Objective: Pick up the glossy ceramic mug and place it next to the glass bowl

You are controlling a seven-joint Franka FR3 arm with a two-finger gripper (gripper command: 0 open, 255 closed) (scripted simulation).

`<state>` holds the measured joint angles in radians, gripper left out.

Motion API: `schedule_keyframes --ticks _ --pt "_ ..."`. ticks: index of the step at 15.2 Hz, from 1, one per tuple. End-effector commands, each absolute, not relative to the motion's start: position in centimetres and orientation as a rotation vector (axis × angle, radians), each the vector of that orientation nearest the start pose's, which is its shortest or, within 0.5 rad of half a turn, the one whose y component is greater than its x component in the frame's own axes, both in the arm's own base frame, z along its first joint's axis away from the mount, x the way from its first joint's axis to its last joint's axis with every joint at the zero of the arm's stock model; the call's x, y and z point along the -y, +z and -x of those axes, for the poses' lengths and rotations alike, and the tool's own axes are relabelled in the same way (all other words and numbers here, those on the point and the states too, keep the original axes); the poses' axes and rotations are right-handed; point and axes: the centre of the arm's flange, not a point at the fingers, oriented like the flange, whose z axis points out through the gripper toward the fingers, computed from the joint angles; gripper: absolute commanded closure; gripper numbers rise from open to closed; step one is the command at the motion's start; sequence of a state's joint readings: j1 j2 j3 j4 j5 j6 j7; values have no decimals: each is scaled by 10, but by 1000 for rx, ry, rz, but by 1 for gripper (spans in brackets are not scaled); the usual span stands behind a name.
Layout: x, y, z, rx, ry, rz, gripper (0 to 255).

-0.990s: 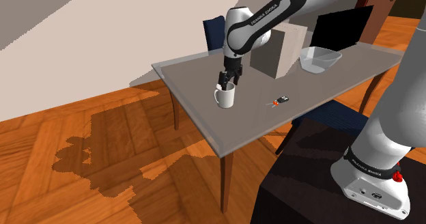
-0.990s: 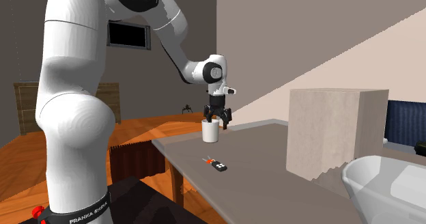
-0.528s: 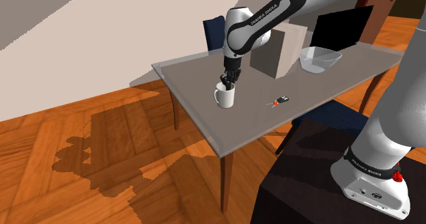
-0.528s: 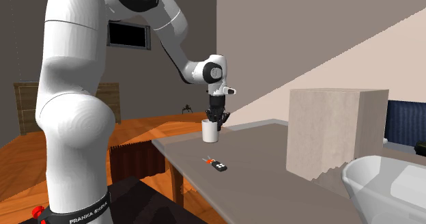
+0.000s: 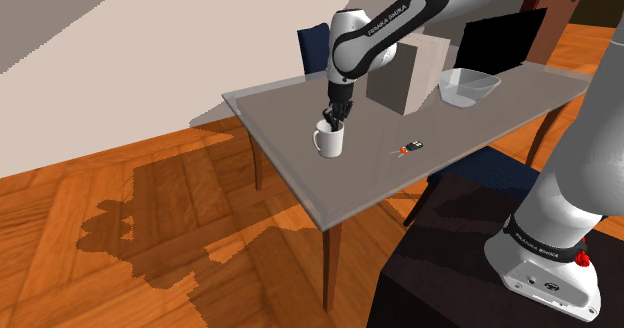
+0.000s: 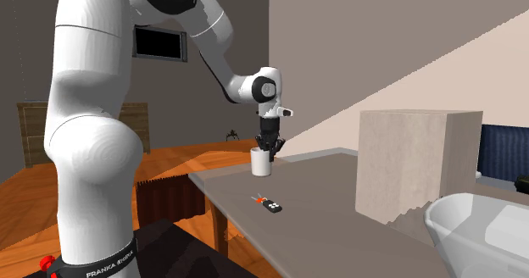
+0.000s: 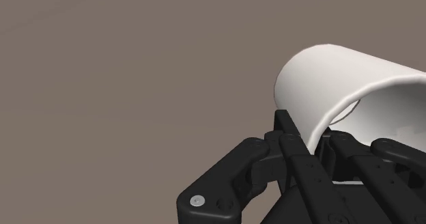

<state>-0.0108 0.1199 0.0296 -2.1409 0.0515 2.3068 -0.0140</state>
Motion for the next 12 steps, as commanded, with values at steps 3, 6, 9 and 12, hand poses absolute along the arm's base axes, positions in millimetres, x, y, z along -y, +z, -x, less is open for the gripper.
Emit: schedule_keyframes --ticks 3,6,9,12 --pt "-11 372 -561 -2 -71 3098 255" --pt "-11 387 -561 -2 -71 3098 255" --pt "-11 403 -561 -2 -71 3098 255" --pt "-11 419 -561 -2 -71 3098 255"
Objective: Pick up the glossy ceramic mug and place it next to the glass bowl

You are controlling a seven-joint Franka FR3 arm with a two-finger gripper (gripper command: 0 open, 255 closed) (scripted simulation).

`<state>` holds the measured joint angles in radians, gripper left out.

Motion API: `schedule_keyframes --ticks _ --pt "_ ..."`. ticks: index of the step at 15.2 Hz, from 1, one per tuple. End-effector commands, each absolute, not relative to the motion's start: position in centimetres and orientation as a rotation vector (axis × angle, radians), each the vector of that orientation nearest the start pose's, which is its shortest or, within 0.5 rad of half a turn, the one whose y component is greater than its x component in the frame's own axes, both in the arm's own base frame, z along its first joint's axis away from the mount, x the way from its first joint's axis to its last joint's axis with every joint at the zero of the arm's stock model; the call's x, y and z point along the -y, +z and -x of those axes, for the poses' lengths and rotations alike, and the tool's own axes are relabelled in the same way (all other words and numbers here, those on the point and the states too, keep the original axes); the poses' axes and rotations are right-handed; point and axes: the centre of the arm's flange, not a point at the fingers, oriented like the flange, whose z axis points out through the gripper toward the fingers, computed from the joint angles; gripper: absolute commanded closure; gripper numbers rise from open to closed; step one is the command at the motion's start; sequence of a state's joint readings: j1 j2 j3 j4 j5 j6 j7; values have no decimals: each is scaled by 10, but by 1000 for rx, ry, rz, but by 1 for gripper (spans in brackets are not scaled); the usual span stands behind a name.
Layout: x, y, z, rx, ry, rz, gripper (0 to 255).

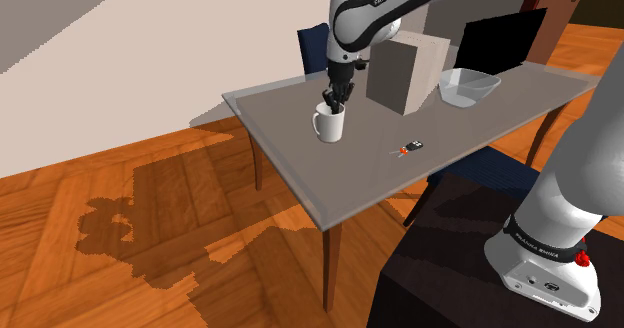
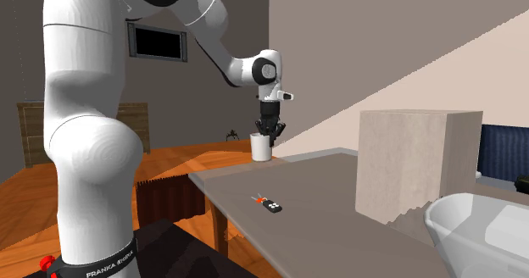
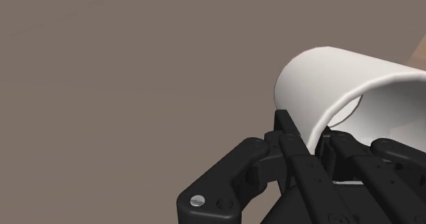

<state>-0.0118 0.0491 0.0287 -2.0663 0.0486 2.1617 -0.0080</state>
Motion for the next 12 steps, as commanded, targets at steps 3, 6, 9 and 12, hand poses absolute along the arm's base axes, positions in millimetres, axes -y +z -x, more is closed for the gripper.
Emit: schedule_keyframes --ticks 3,6,9,12 --pt "-11 435 -561 -2 -71 3098 255" --pt "-11 451 -561 -2 -71 3098 255" --pt "-11 467 -561 -2 -71 3098 255" --pt "-11 482 -561 -2 -71 3098 255"
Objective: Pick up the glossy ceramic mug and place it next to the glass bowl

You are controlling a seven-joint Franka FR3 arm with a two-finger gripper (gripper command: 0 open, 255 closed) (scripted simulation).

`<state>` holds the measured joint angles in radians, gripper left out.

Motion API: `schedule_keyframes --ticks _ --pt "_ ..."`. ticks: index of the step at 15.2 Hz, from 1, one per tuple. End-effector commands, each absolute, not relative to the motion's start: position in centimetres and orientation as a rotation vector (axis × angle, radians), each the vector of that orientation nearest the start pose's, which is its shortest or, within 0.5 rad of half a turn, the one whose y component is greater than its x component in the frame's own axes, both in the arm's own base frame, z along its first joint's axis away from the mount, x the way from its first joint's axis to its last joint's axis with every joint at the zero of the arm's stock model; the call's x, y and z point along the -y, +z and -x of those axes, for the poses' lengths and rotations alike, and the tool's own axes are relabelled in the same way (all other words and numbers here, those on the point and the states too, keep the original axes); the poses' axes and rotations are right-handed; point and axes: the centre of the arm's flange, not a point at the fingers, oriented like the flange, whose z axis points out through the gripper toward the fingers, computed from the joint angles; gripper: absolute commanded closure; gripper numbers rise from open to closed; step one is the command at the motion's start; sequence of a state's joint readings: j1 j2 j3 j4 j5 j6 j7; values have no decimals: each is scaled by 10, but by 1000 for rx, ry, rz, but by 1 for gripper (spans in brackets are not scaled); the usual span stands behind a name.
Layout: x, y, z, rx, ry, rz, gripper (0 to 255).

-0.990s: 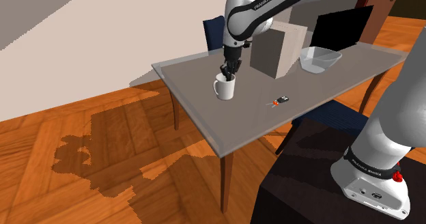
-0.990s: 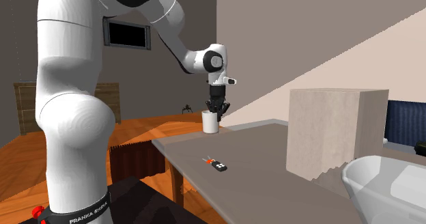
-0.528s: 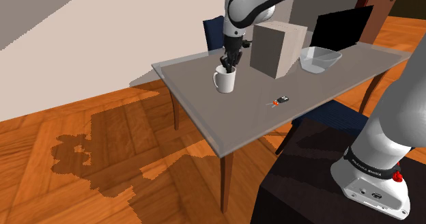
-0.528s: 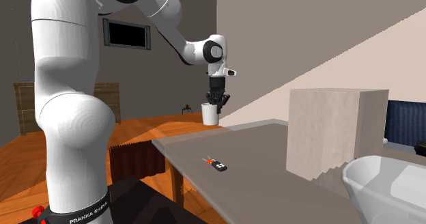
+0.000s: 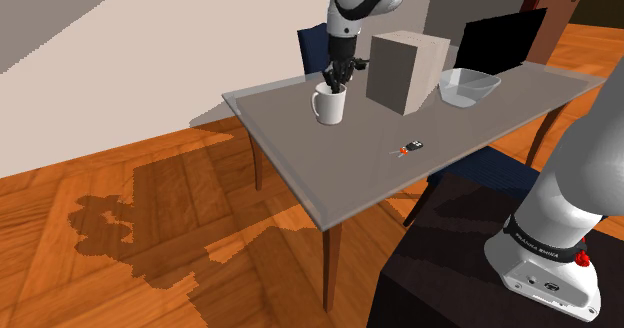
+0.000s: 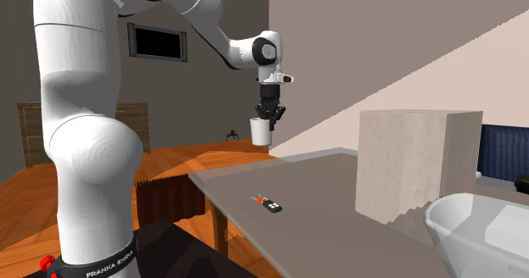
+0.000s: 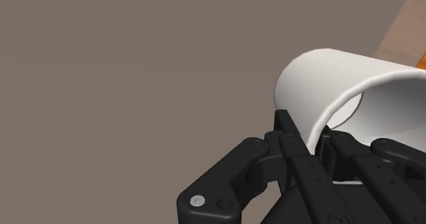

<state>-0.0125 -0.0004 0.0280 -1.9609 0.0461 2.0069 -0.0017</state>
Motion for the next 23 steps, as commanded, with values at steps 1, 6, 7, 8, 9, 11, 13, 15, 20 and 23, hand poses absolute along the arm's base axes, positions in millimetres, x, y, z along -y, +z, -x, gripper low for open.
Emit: schedule_keyframes --ticks 1,6,7,8,9,11,13,15,20,23 --pt "-11 488 -561 -2 -71 3098 255" --pt "-11 514 -561 -2 -71 3098 255" --pt "-11 519 -561 -2 -71 3098 255" --pt "-11 525 -561 -2 -71 3098 255" --pt "-11 530 -561 -2 -71 3098 255" --pt "-11 537 -561 -2 -71 3098 255" --pt "10 537 -545 -2 -71 3098 255" --pt "31 537 -529 -2 -71 3098 255" --pt "84 537 -490 -2 -71 3098 255" --pt "115 537 -466 -2 -71 3098 255"
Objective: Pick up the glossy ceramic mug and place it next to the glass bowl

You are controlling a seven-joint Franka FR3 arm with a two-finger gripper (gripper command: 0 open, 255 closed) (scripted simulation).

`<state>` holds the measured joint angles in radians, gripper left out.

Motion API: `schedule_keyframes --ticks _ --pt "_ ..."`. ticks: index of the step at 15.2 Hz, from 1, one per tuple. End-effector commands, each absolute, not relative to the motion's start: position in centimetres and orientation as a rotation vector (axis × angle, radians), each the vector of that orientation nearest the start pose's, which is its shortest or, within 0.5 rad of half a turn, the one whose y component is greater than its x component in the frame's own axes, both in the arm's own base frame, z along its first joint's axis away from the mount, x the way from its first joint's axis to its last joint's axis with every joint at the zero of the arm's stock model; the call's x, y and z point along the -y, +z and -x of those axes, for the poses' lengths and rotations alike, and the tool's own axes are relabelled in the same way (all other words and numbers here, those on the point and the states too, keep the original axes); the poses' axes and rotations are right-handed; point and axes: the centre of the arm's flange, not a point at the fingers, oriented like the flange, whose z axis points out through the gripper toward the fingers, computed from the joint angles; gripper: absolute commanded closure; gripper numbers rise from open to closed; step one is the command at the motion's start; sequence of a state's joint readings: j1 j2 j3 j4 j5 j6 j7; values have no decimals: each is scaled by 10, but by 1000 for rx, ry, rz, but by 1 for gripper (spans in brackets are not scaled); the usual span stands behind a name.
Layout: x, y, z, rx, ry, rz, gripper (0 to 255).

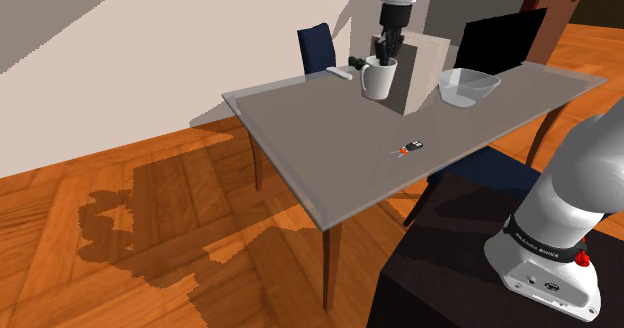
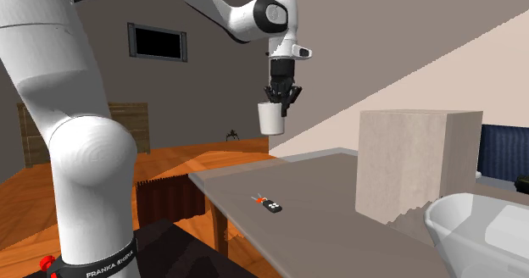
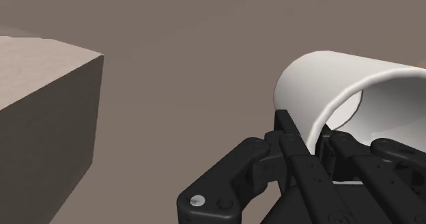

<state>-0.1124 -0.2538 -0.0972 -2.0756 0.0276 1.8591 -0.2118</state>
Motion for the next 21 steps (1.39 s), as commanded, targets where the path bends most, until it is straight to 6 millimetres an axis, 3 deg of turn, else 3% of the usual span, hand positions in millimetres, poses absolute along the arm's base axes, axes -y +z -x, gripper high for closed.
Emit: schedule_keyframes --ticks 1,21 --pt "126 537 -458 -2 -71 3098 255" --pt "337 538 -299 -2 -71 3098 255"
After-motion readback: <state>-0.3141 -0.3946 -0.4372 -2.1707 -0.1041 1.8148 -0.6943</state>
